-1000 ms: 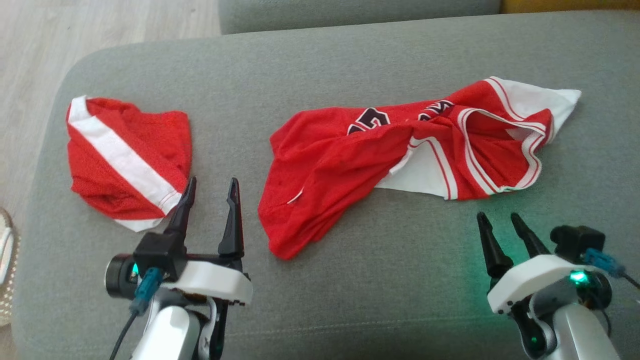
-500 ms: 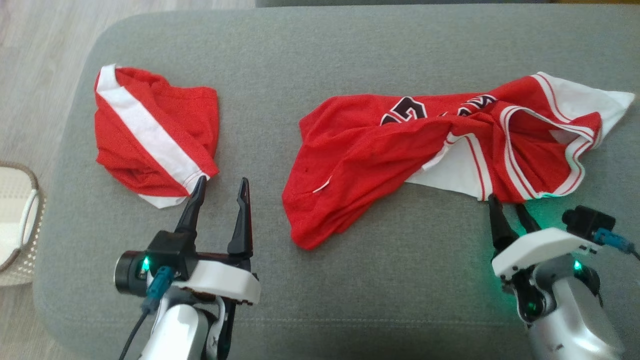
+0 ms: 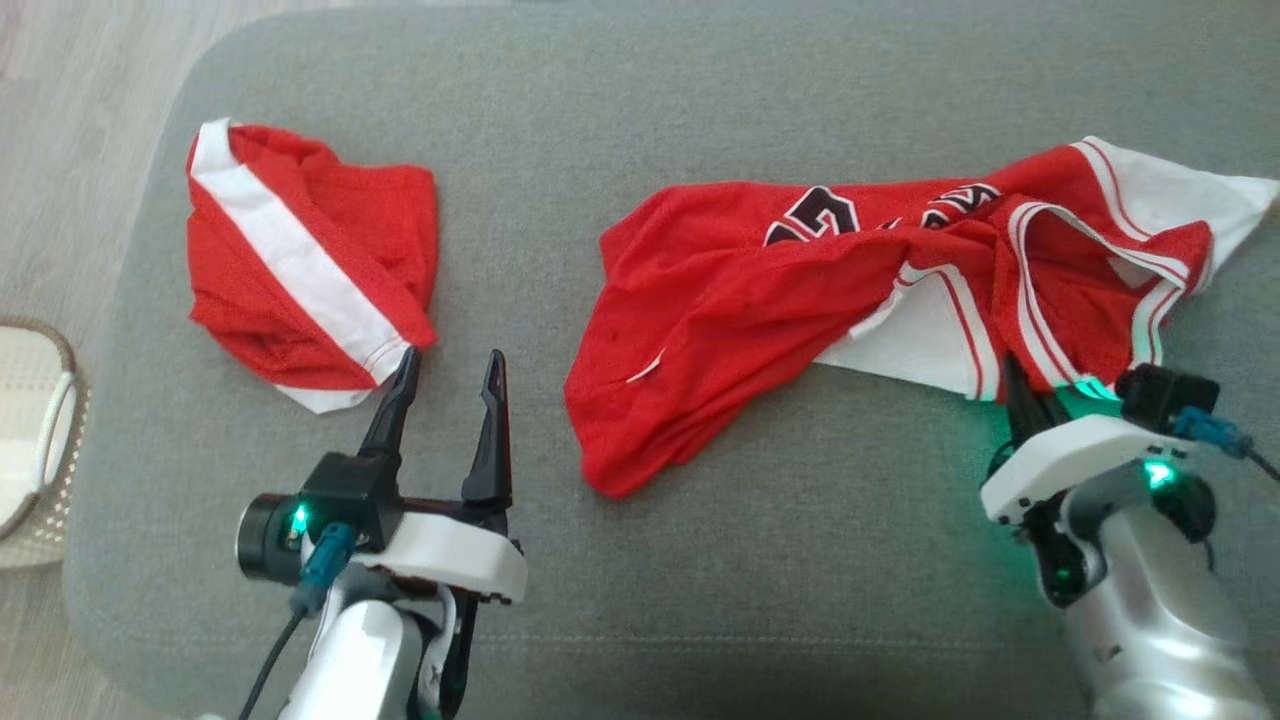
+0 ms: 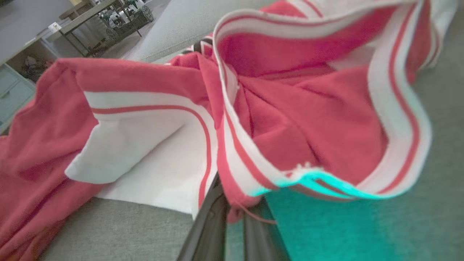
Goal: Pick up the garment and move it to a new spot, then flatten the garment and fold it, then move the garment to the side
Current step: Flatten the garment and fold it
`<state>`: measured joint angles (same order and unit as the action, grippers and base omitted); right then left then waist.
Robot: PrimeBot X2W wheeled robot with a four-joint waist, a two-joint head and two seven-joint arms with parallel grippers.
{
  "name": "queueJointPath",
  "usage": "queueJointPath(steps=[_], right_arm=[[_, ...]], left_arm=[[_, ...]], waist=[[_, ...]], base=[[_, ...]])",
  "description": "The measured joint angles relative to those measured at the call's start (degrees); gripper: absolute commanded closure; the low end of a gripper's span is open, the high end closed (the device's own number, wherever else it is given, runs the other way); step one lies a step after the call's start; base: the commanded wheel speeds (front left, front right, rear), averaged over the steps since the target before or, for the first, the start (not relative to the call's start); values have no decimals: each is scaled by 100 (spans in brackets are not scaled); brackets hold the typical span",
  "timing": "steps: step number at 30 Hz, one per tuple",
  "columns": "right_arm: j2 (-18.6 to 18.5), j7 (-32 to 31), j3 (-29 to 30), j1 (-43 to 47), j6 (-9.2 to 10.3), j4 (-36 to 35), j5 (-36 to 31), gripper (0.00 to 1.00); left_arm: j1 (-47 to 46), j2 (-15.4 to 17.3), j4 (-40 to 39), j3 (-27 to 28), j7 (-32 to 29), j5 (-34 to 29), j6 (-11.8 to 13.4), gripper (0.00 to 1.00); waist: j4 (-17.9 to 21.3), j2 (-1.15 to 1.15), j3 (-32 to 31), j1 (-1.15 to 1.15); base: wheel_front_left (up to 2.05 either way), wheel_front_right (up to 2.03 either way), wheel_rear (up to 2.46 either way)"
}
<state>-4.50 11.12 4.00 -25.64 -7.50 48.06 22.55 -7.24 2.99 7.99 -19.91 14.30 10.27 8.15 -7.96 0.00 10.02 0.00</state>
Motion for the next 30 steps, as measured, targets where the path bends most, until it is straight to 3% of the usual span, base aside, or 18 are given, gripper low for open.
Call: queueJointPath(steps=[4,9,15,18,23,24,25,26,30], right_arm=[[-263,-225,-85,2,0,-244,-471,100],[-864,-1228,-408,91,0,-1088,-664,100],[-2321,-2613,-1369,614,-1,-2506,-732,100],[-2907,-3125,-1583,890,-1,-2962,-564,100],[-3121,-3443,-1764,930,-1,-3229,-304,100],[-3104,-3423,-1752,926,-1,-3189,-356,85],[-3060,-3365,-1678,910,-1,-3096,-461,7],[-2986,-3300,-1549,877,-1,-2967,-605,0],[-2624,-3110,-1223,779,-1,-2639,-1182,0]], left_arm=[[4,-4,26,-19,0,55,43,0],[31,-5,51,-34,0,151,45,0],[133,-9,111,-147,0,205,43,0],[132,-10,121,-170,0,242,45,0],[133,-9,127,-260,0,242,48,0],[133,-9,130,-301,0,242,47,0],[133,-10,132,-335,0,242,44,0],[133,-11,134,-350,0,242,44,0],[131,-9,161,-369,0,241,43,0]], waist=[[99,0,-148,0],[266,0,-370,0],[387,0,-619,0],[383,0,-692,0],[366,0,-702,0],[360,0,-689,0],[353,0,-674,0],[345,0,-659,0],[318,0,-621,0]], base=[[0,0,0],[0,0,0],[0,0,0],[0,0,0],[0,0,0],[0,0,0],[0,0,0],[0,0,0],[0,0,0]])
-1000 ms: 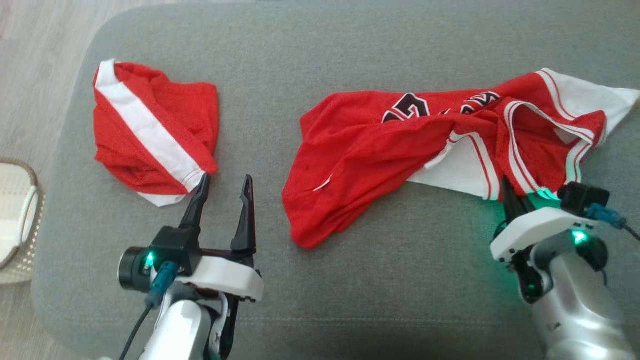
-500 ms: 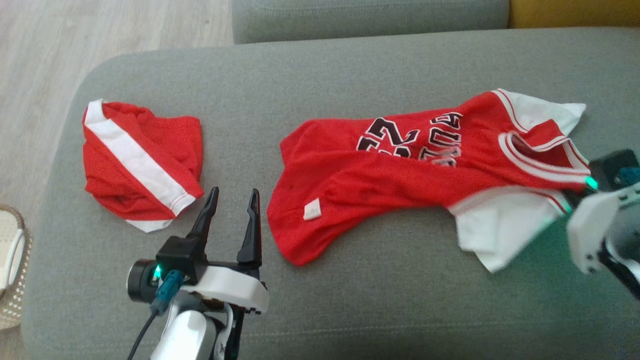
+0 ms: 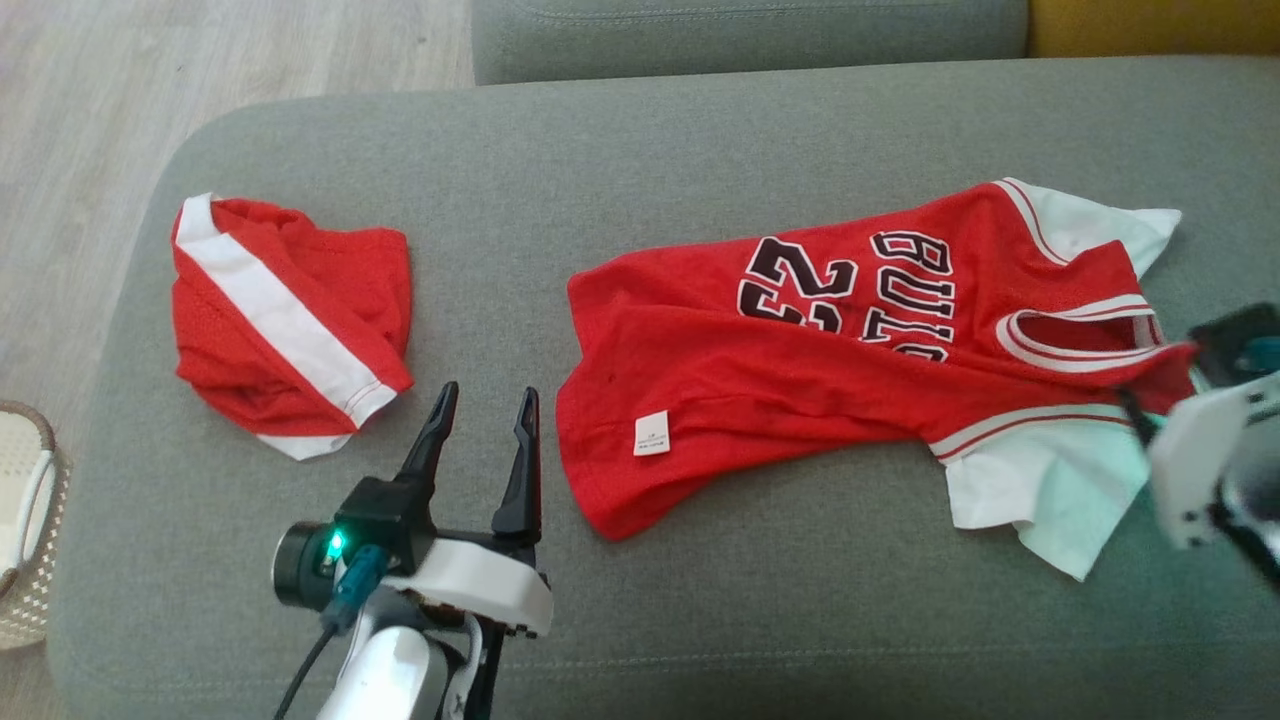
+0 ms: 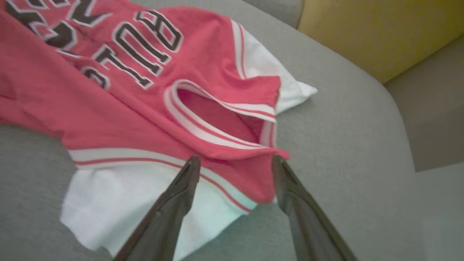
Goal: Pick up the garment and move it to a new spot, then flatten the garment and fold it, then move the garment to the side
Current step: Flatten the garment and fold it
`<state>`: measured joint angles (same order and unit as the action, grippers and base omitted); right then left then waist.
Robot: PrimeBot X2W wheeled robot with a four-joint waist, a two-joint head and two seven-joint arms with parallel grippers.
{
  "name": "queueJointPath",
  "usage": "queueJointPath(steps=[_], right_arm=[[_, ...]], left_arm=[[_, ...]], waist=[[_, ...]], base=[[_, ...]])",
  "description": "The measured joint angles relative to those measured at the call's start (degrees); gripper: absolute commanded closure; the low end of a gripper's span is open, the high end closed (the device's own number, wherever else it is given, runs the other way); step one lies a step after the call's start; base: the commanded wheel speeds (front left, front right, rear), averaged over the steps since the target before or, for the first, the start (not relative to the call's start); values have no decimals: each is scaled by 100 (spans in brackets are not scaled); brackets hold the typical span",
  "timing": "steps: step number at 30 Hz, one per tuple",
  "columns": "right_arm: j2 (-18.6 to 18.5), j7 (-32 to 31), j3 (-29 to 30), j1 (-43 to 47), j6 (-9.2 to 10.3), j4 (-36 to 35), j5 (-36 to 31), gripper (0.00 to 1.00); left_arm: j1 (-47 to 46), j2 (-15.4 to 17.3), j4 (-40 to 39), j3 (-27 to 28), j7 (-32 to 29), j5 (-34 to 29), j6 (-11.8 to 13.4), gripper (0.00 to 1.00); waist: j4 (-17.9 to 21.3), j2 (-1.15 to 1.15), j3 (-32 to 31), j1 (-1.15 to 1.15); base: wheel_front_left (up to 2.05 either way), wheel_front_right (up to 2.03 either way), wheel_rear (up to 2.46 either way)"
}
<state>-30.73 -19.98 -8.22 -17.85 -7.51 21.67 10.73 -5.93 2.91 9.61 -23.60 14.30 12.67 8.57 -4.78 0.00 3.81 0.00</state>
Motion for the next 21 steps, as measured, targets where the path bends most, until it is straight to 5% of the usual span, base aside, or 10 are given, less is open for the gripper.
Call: queueJointPath(steps=[8,17,21], right_arm=[[1151,644,544,152,0,-502,-166,0],[2530,1630,1020,1532,0,-1470,37,0],[2722,2154,1263,1933,0,-1592,122,0]], left_arm=[[19,0,65,18,0,-2,-9,0],[226,1,77,85,0,70,-53,0],[216,1,189,97,0,57,-53,0]], waist=[[185,0,-125,0],[477,0,-239,0],[624,0,-137,0]], base=[[0,0,0],[0,0,0],[0,0,0]])
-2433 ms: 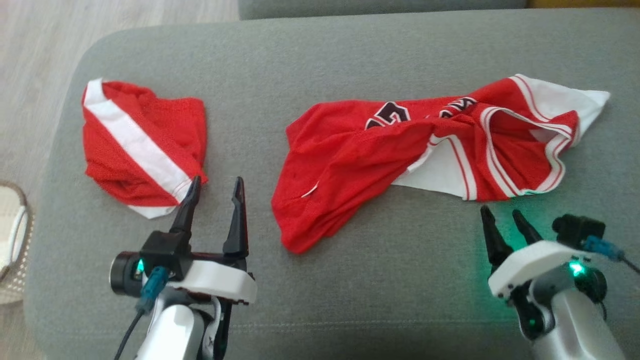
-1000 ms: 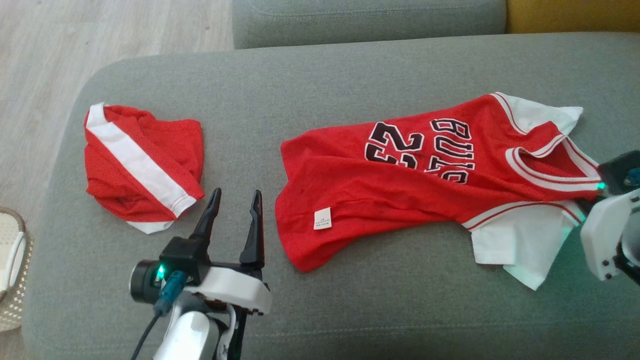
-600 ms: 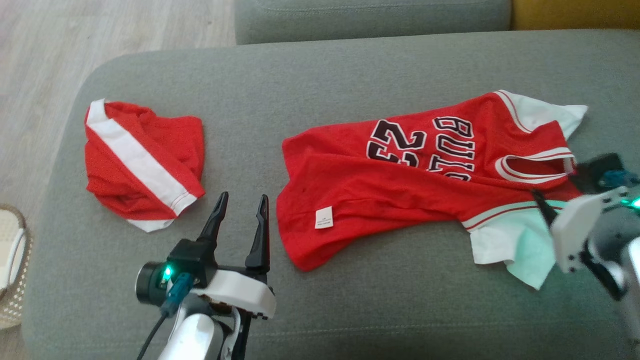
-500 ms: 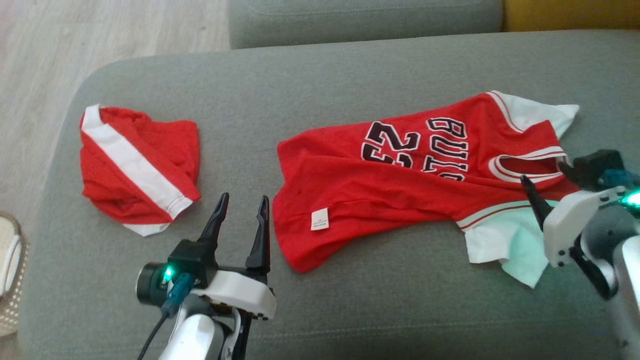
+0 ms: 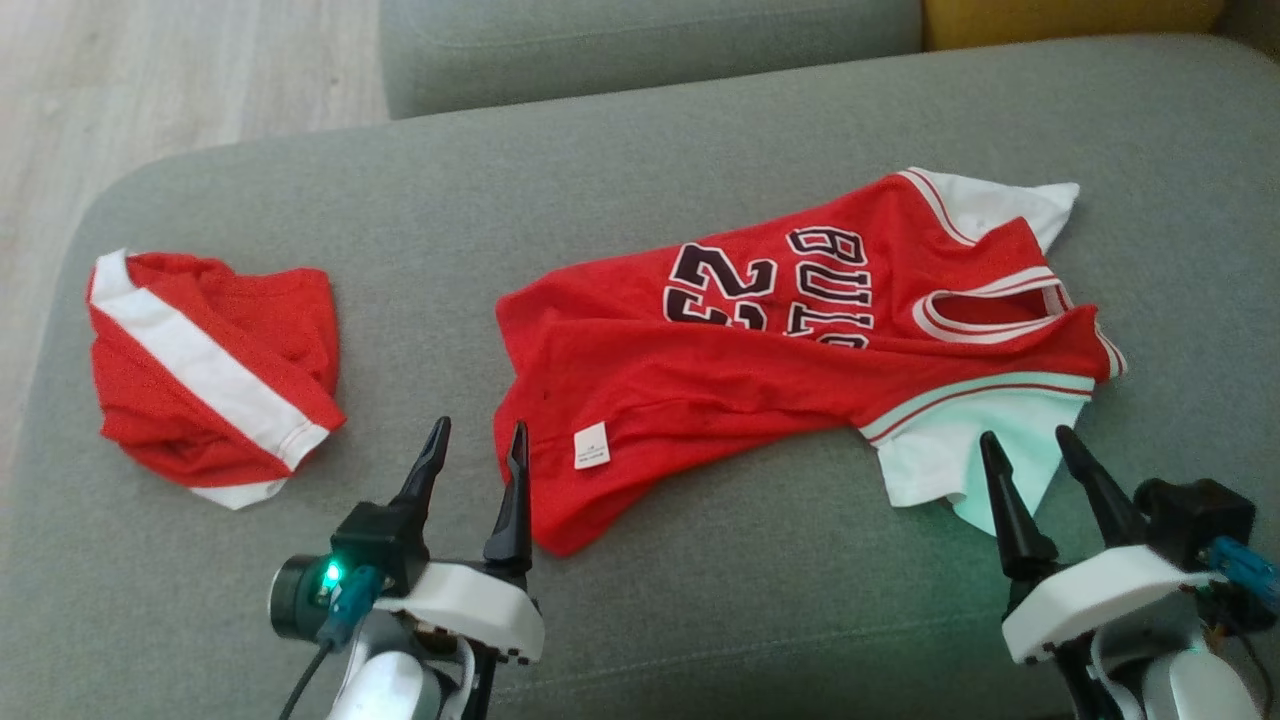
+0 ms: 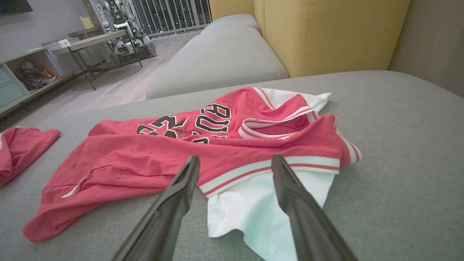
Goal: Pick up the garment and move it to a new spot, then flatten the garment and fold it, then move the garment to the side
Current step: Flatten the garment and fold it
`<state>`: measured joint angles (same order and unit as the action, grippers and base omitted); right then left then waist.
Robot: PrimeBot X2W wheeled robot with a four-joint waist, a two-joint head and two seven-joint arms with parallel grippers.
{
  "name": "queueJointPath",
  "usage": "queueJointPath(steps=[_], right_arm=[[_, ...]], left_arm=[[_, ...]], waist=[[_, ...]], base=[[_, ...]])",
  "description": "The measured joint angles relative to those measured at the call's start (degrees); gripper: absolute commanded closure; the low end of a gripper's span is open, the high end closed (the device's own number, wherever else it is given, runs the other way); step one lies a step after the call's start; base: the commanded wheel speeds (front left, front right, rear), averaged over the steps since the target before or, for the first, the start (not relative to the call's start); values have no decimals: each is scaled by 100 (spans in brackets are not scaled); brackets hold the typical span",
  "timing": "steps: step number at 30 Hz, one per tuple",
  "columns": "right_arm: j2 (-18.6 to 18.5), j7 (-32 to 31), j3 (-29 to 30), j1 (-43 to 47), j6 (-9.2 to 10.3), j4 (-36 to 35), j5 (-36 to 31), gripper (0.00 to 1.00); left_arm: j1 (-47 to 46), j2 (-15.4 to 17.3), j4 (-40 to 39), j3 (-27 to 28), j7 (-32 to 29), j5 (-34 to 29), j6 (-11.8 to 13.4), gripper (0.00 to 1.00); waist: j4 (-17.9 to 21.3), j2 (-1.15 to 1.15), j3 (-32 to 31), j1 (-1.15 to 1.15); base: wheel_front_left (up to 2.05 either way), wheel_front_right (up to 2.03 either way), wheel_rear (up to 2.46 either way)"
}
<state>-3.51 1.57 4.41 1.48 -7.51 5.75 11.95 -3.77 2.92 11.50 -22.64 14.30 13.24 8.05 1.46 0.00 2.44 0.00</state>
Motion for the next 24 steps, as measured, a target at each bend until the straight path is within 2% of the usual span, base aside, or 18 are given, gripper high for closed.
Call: queueJointPath(steps=[5,10,15,24], right_arm=[[63,82,-46,-68,0,-24,22,0],[65,107,-70,-243,0,-54,21,0],[66,136,-140,-334,0,-57,10,0],[48,153,-102,-338,0,-45,-188,0]], left_arm=[[-87,-4,316,101,0,56,54,0],[-447,-9,1345,132,-3,283,51,0],[-985,-15,2292,137,-159,605,-92,0],[-1569,-43,3237,124,-108,676,-257,0]], waist=[[160,0,135,0],[334,0,292,0],[482,0,453,0],[601,0,633,0]], base=[[0,0,0],[0,0,0],[0,0,0],[0,0,0]])
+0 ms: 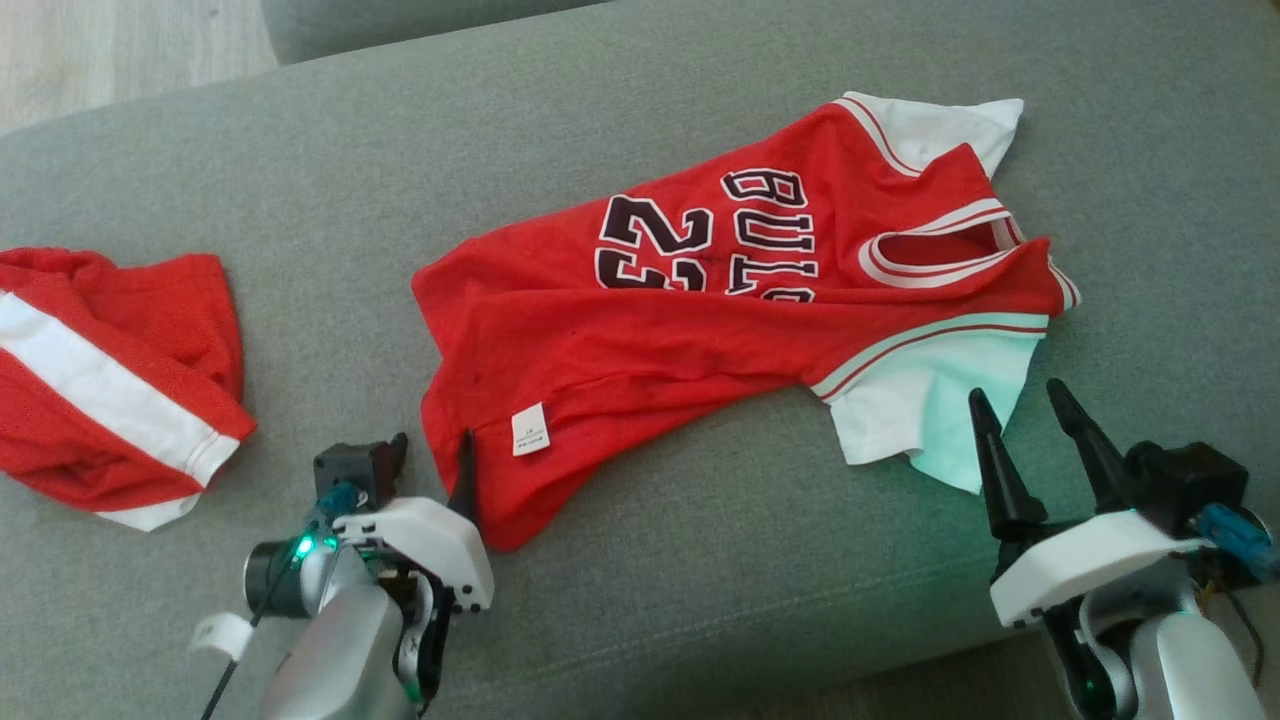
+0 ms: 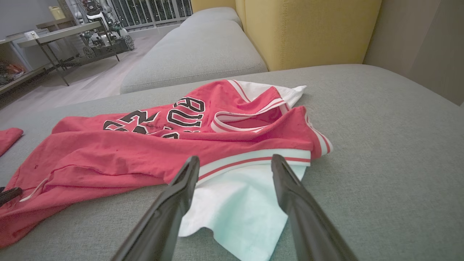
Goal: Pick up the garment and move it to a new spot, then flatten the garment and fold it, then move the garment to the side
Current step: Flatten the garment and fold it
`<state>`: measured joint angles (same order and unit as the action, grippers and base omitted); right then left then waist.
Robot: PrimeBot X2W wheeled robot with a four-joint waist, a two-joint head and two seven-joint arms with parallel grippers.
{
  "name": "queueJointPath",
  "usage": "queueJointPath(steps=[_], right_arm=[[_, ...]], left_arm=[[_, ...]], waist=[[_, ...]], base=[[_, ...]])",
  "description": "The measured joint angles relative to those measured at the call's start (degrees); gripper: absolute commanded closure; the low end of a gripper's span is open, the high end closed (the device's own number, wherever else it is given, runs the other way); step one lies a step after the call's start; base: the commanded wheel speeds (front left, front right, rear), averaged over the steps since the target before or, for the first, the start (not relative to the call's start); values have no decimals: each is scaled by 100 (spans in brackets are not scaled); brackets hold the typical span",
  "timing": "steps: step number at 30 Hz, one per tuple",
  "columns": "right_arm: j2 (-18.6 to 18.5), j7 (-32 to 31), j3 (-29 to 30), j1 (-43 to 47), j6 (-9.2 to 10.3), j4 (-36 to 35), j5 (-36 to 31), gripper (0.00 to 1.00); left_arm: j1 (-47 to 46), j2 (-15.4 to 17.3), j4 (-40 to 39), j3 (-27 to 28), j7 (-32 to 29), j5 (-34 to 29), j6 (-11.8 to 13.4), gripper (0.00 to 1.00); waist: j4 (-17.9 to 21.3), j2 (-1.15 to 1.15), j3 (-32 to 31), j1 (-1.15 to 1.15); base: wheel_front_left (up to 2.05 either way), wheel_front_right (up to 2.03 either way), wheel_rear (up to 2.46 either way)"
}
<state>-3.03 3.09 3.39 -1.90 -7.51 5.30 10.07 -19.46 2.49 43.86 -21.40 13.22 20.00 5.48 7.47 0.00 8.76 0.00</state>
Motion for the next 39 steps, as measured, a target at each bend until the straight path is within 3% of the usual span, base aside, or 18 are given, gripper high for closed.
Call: queueJointPath(steps=[4,5,6,7,16,21,30,39], right_arm=[[-2,1,43,-14,0,26,-14,0],[-2,2,44,-14,0,37,-30,0],[-2,2,45,-14,0,54,-47,0],[-2,1,45,-14,0,69,-53,0],[12,-148,498,-14,0,336,-102,0],[41,-346,946,-15,0,927,738,0],[63,-359,659,-268,0,1896,1641,0],[60,-79,706,-684,0,3028,1719,0]], left_arm=[[-168,-8,210,-56,34,104,-36,0],[-199,-8,254,-71,46,171,-90,15],[-211,-8,272,-96,49,275,-153,82],[-211,-8,279,-148,49,370,-194,100],[-225,-7,-21,-207,99,432,-107,100],[-96,26,-996,-37,101,254,11,100],[672,124,-2530,86,105,-183,70,100],[783,118,-2866,133,107,-278,108,100]], waist=[[1,0,8,0],[-3,0,6,0],[-7,0,2,0],[-12,0,-4,0],[-128,0,-74,0],[-238,0,-166,0],[-479,0,-184,0],[-661,0,-151,0]], base=[[0,0,0],[0,0,0],[0,0,0],[0,0,0],[0,0,0],[0,0,0],[0,0,0],[0,0,0]])
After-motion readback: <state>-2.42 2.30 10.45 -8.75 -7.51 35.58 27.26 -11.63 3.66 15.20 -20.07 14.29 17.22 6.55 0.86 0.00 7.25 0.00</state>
